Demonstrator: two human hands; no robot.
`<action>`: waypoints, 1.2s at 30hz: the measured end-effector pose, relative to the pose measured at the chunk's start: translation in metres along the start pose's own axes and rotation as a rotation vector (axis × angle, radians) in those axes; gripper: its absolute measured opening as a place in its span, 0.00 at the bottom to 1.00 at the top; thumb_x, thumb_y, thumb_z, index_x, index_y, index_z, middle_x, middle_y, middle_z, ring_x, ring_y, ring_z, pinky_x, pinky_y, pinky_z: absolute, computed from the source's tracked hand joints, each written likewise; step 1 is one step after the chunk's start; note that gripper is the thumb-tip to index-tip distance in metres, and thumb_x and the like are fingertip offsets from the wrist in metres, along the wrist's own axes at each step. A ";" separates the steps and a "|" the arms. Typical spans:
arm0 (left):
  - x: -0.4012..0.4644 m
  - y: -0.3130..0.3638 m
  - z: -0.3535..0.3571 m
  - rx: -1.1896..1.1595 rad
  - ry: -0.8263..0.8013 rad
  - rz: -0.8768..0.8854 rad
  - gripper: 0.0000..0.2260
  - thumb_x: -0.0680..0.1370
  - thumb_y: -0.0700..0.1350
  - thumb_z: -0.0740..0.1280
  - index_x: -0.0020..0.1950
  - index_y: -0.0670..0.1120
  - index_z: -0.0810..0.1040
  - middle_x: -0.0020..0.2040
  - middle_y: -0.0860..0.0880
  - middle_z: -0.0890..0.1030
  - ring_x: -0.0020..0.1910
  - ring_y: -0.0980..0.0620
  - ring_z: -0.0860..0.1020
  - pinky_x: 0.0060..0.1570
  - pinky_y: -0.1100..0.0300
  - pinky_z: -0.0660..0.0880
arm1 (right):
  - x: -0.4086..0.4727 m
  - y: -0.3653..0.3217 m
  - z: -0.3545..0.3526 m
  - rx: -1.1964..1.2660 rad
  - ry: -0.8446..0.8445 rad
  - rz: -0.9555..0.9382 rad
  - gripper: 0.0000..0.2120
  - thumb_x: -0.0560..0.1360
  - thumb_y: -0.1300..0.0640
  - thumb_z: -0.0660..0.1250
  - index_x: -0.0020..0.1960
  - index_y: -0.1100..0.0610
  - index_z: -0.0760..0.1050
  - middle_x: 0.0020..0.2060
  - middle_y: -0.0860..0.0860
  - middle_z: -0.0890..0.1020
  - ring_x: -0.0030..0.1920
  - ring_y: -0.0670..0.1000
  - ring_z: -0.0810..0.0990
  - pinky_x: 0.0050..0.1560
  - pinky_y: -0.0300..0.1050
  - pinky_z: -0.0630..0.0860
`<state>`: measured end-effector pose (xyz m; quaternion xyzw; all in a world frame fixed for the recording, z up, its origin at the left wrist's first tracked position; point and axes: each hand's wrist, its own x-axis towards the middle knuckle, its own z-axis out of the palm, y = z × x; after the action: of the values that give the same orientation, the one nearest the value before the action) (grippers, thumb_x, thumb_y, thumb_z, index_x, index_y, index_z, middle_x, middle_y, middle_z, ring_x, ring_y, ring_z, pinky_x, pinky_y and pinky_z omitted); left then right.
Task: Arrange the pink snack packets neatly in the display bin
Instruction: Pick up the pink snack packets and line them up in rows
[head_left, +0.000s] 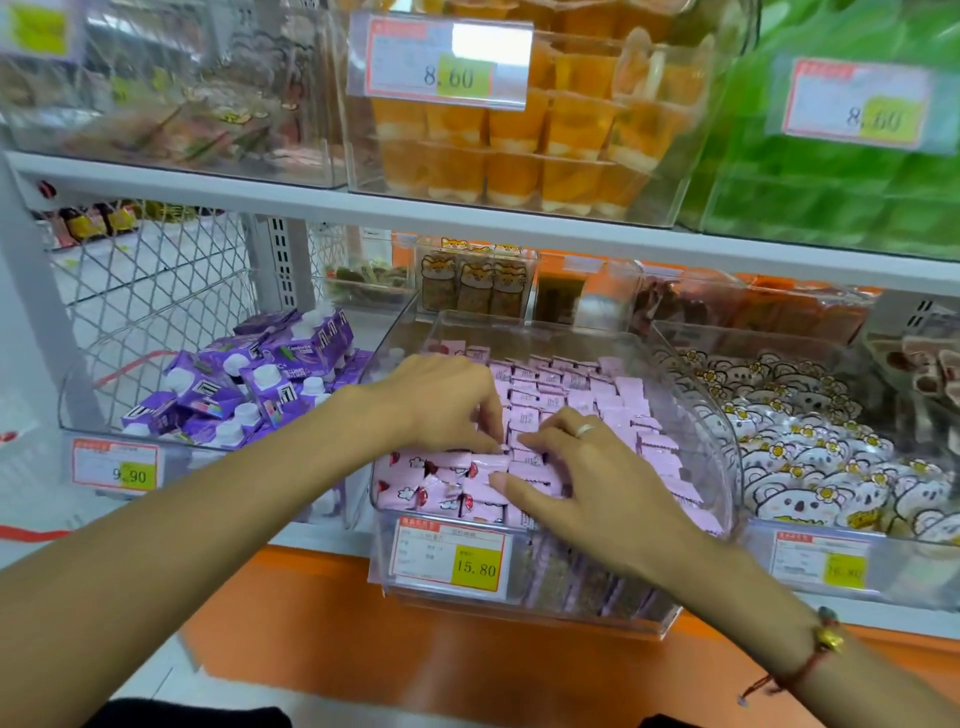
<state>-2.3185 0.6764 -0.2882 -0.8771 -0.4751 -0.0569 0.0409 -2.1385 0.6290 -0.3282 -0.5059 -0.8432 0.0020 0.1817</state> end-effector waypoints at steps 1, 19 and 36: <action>-0.001 0.000 0.002 0.014 0.031 0.004 0.08 0.75 0.56 0.68 0.51 0.58 0.83 0.48 0.58 0.82 0.43 0.58 0.74 0.29 0.64 0.60 | 0.000 0.000 0.000 0.005 -0.002 0.007 0.35 0.71 0.30 0.52 0.67 0.52 0.71 0.55 0.45 0.72 0.57 0.46 0.69 0.52 0.43 0.72; -0.022 0.013 0.002 -0.747 0.779 -0.381 0.07 0.82 0.47 0.57 0.53 0.46 0.73 0.46 0.52 0.79 0.45 0.55 0.77 0.46 0.54 0.77 | 0.000 -0.002 -0.001 0.076 -0.037 0.044 0.30 0.70 0.30 0.54 0.63 0.47 0.72 0.57 0.45 0.73 0.58 0.46 0.70 0.52 0.44 0.72; -0.049 0.015 -0.003 -1.119 0.544 -0.355 0.15 0.78 0.57 0.61 0.63 0.53 0.71 0.62 0.55 0.74 0.57 0.63 0.75 0.52 0.62 0.76 | 0.002 -0.020 -0.024 0.933 0.288 0.066 0.09 0.70 0.51 0.71 0.50 0.49 0.80 0.42 0.43 0.85 0.41 0.43 0.83 0.41 0.32 0.76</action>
<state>-2.3333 0.6271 -0.2922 -0.6283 -0.4841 -0.5220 -0.3138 -2.1491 0.6166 -0.3010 -0.3920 -0.7023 0.3155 0.5036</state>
